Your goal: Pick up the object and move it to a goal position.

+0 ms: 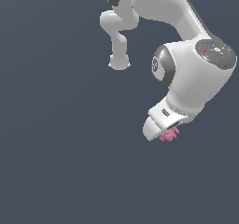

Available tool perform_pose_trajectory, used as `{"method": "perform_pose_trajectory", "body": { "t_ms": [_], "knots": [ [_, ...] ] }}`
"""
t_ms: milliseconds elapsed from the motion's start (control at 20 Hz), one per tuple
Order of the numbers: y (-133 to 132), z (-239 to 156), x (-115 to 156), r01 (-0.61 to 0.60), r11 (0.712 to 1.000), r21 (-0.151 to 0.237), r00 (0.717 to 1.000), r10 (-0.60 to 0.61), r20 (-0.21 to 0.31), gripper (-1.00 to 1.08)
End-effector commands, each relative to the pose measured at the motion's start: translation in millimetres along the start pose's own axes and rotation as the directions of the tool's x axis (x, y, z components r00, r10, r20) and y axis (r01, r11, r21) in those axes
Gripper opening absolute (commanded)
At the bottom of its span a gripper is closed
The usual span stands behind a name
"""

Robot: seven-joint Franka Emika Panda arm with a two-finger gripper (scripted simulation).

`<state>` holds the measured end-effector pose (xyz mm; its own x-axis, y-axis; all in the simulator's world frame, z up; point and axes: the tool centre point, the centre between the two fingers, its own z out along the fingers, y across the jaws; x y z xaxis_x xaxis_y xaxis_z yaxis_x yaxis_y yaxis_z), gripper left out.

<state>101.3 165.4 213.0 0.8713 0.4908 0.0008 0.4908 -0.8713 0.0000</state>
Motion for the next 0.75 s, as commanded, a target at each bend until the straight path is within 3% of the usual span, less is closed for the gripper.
{"method": "perform_pose_trajectory", "body": {
  "t_ms": [0,700],
  "knots": [
    [-4.8,-7.0,8.1,-0.001,1.0,0.0,1.0,0.001,0.001,-1.0],
    [-14.3,-20.2,25.4,0.0,1.0,0.0,1.0,0.0,0.001,-1.0]
  ]
}}
